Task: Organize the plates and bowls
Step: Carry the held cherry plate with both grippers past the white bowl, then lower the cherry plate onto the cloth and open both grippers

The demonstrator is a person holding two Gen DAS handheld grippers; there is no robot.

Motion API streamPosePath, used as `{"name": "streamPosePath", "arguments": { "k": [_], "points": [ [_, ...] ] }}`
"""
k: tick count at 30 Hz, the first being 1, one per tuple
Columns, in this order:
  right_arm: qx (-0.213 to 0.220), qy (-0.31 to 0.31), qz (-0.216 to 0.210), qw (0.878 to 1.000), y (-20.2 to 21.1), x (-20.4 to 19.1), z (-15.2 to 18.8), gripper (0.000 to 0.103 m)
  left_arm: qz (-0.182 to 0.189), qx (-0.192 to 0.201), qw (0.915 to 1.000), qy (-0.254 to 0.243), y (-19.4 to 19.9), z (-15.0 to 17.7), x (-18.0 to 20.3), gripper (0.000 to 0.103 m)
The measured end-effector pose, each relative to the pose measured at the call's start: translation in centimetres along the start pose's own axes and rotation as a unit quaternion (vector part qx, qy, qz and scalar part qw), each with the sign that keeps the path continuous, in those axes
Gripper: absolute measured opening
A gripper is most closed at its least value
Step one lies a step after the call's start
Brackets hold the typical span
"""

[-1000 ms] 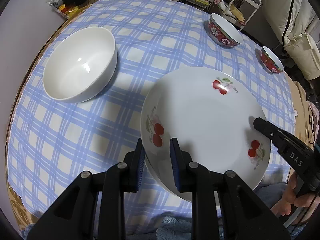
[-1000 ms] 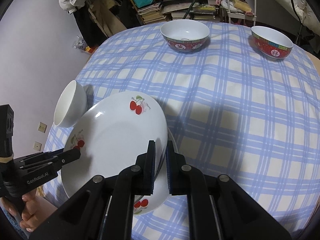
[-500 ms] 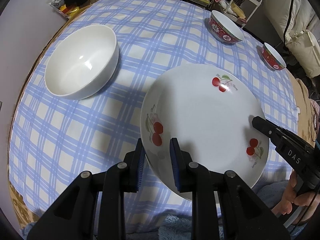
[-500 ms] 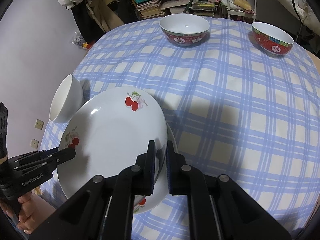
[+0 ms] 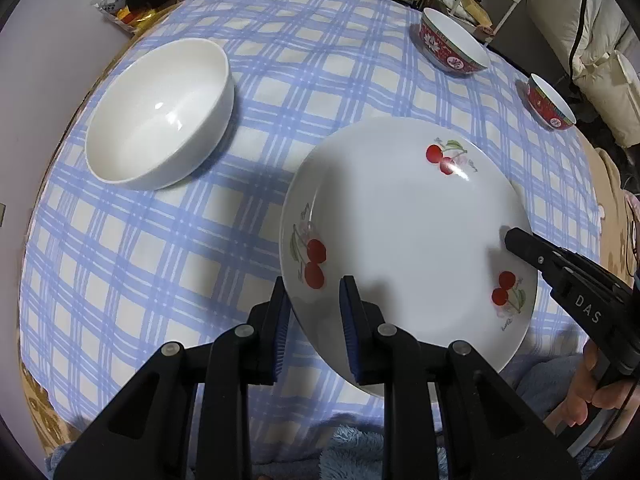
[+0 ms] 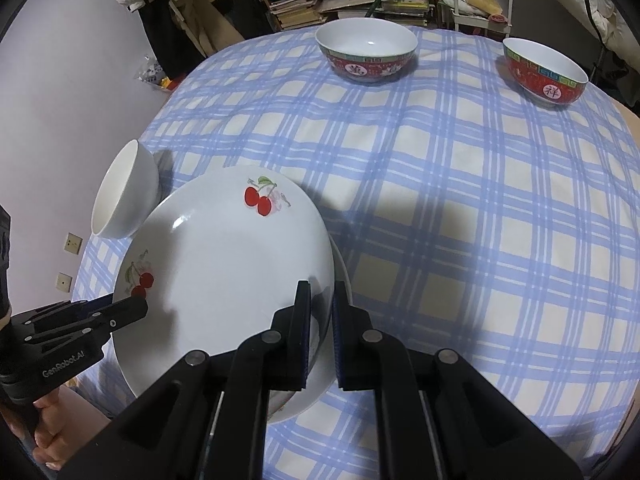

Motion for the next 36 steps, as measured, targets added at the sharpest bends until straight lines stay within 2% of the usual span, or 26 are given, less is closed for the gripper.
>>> {"name": "streamPosePath", "arguments": {
  "k": [13, 20, 25, 27, 30, 36],
  "points": [
    [-0.02, 0.007, 0.012, 1.0, -1.0, 0.1, 0.6, 0.011, -0.023, -0.043, 0.9988, -0.005, -2.1, 0.6, -0.2, 0.023],
    [-0.016, -0.001, 0.008, 1.0, -0.8, 0.3, 0.5, 0.011, -0.021, -0.039, 0.9989, -0.01, -2.2, 0.3, 0.2, 0.023],
    [-0.011, 0.012, 0.035, 0.999, -0.9, 0.2, 0.4, 0.011, -0.028, -0.037, 0.9989, -0.01, -2.1, 0.3, 0.1, 0.024],
    [-0.009, 0.013, 0.031, 0.999, -0.9, 0.2, 0.4, 0.011, -0.029, -0.037, 0.9989, -0.006, -2.0, 0.3, -0.1, 0.024],
    [-0.001, 0.013, 0.028, 1.0, -0.6, 0.2, 0.3, 0.011, -0.037, -0.028, 0.9989, -0.007, -1.4, 0.5, -0.3, 0.025],
    [0.035, 0.024, 0.012, 0.999, 1.3, -0.7, -0.3, 0.011, -0.063, 0.019, 0.9977, -0.016, 1.2, 0.4, -0.6, 0.026]
  ]
}}
Point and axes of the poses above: each gripper's, at about its wrist camera, not at the fingertips, and y roughly against the way its jaws point, x to its right, z to its underside, the point moved 5 cm from there along -y, roughly the way its jaws point, and after that the axes turned 2 degrees about x, right-handed, at the moved point
